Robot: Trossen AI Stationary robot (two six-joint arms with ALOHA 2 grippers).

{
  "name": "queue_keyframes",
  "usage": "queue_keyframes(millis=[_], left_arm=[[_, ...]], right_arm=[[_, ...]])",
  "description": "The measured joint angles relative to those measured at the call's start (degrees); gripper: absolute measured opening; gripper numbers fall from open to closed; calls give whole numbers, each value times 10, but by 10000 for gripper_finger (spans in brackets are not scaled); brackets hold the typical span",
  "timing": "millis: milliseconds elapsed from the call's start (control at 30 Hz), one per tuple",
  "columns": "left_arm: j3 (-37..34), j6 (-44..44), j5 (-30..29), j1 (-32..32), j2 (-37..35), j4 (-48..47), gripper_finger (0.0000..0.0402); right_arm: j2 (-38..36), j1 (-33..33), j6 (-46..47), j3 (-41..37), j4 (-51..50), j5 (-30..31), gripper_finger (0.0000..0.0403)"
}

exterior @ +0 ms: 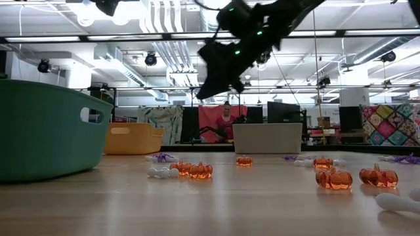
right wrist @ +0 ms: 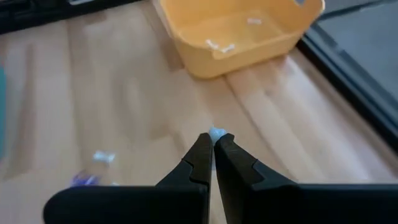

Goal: Sort Halloween decoration
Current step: Put the white bone toy into the orange bin

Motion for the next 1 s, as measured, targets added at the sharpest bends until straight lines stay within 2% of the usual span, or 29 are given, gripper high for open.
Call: queue_keyframes(millis=[100,433,767,1000], left_arm=[[0,0,0,0,-14,-12,0],[0,4,-24,0,-60,-55,0],[0,18,-26,0,-93,-86,0],[0,18,-26,0,-104,-99,0]], right_arm=[[48,-11,-38,57,-2,-12,9],[180,-61,-91,248,-5,-131,9],[287,-91,-108,425,-19,-137,9],[333,-108,-108,506,-62,-137,9]])
